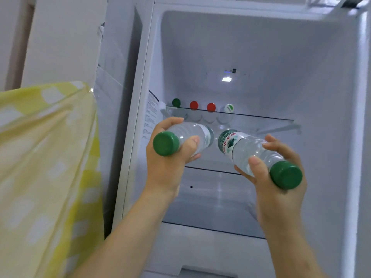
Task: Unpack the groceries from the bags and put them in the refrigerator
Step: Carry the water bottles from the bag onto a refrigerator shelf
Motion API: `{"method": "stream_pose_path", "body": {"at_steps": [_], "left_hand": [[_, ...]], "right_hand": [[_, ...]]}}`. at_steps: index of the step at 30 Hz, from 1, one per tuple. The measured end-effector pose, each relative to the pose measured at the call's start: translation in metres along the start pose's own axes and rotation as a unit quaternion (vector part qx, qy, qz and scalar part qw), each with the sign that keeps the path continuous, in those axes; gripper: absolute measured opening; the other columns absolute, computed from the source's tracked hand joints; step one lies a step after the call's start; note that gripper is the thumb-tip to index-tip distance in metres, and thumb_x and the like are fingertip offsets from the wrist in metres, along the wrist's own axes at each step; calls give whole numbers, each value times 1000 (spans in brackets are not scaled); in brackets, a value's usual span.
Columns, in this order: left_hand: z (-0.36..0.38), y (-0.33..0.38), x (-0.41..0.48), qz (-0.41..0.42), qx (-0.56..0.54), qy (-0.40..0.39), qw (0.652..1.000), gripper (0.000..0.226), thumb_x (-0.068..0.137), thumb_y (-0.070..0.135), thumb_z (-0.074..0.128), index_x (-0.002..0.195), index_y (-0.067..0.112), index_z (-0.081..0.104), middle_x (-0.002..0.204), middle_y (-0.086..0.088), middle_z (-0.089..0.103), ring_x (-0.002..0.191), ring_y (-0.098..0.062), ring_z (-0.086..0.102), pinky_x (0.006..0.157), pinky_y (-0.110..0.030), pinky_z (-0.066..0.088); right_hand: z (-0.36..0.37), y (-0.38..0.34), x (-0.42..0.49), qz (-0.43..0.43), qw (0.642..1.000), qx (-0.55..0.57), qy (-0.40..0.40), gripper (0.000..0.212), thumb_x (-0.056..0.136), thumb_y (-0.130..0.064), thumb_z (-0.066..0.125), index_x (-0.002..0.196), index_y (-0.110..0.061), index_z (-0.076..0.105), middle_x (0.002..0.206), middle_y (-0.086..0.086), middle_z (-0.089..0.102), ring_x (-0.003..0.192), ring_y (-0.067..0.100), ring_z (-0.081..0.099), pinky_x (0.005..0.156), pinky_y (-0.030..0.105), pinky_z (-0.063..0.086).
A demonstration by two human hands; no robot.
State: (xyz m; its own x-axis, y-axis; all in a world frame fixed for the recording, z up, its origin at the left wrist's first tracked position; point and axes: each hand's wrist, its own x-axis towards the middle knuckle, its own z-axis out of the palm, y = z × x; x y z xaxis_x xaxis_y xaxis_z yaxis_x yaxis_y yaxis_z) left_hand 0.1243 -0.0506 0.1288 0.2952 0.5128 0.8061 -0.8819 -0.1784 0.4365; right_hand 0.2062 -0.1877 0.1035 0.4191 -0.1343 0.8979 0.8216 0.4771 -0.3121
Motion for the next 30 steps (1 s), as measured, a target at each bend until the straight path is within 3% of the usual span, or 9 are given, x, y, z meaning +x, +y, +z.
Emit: {"method": "stream_pose_path", "body": {"at_steps": [5, 10, 14, 16, 19, 21, 23, 26, 30], "left_hand": [[10, -4, 42, 19, -51, -43, 998, 37, 51, 27, 72, 85, 35, 63, 108, 0, 55, 98, -23, 62, 65, -45, 58], [34, -6, 73, 14, -79, -39, 996, 32, 63, 13, 66, 90, 28, 59, 97, 3, 52, 85, -14, 62, 67, -49, 58], [57, -7, 100, -12, -109, -41, 993, 30, 62, 14, 67, 88, 28, 59, 100, 0, 50, 97, -28, 59, 64, -47, 58], [69, -10, 113, -17, -96, -54, 994, 29, 61, 16, 67, 86, 29, 59, 94, 0, 49, 93, -27, 58, 62, -46, 59], [86, -19, 130, -27, -84, -70, 994, 27, 68, 13, 71, 87, 28, 58, 92, 0, 50, 88, -26, 57, 59, -42, 58], [94, -29, 138, -42, -78, -74, 993, 25, 75, 9, 70, 88, 26, 58, 94, -1, 52, 92, -28, 58, 61, -45, 59], [101, -37, 145, -53, -73, -77, 993, 26, 68, 13, 71, 87, 27, 59, 93, 0, 53, 90, -26, 58, 62, -49, 58], [109, -51, 154, -56, -59, -81, 993, 26, 70, 12, 71, 90, 23, 59, 94, -1, 53, 90, -24, 56, 62, -52, 58], [116, -67, 164, -42, -9, -87, 995, 25, 68, 14, 72, 88, 24, 62, 84, 4, 56, 84, -18, 56, 75, -54, 56]], "right_hand": [[15, 6, 33, -51, 999, -9, 12, 24, 66, -30, 68, 84, -44, 61, 117, -20, 59, 122, 19, 51, 92, 60, 45], [23, 3, 68, -62, 998, 19, 28, 23, 63, -28, 67, 79, -44, 63, 106, -26, 60, 117, 15, 54, 77, 52, 56], [25, 2, 101, -65, 997, 1, 33, 27, 73, -11, 69, 84, -33, 57, 80, -34, 58, 76, -5, 59, 73, 46, 58], [25, 5, 117, -47, 998, -2, 45, 29, 79, -3, 65, 84, -29, 54, 67, -29, 56, 65, -5, 55, 72, 43, 58], [23, 9, 137, -24, 998, -4, 50, 24, 73, -12, 66, 81, -32, 56, 67, -21, 51, 67, 2, 51, 69, 42, 59], [20, 15, 147, -9, 999, -13, 52, 26, 77, -7, 66, 81, -30, 55, 59, -20, 49, 66, 5, 49, 71, 46, 57], [18, 20, 156, 5, 998, -21, 54, 27, 81, -2, 62, 81, -28, 54, 56, -20, 48, 62, 2, 48, 72, 47, 56], [13, 28, 165, 19, 998, -38, 49, 26, 82, -1, 61, 81, -27, 54, 65, -16, 46, 61, 2, 49, 73, 48, 56], [7, 37, 177, 31, 997, -60, 36, 26, 83, -1, 62, 81, -26, 54, 70, -13, 45, 65, 4, 50, 74, 50, 55]]}}
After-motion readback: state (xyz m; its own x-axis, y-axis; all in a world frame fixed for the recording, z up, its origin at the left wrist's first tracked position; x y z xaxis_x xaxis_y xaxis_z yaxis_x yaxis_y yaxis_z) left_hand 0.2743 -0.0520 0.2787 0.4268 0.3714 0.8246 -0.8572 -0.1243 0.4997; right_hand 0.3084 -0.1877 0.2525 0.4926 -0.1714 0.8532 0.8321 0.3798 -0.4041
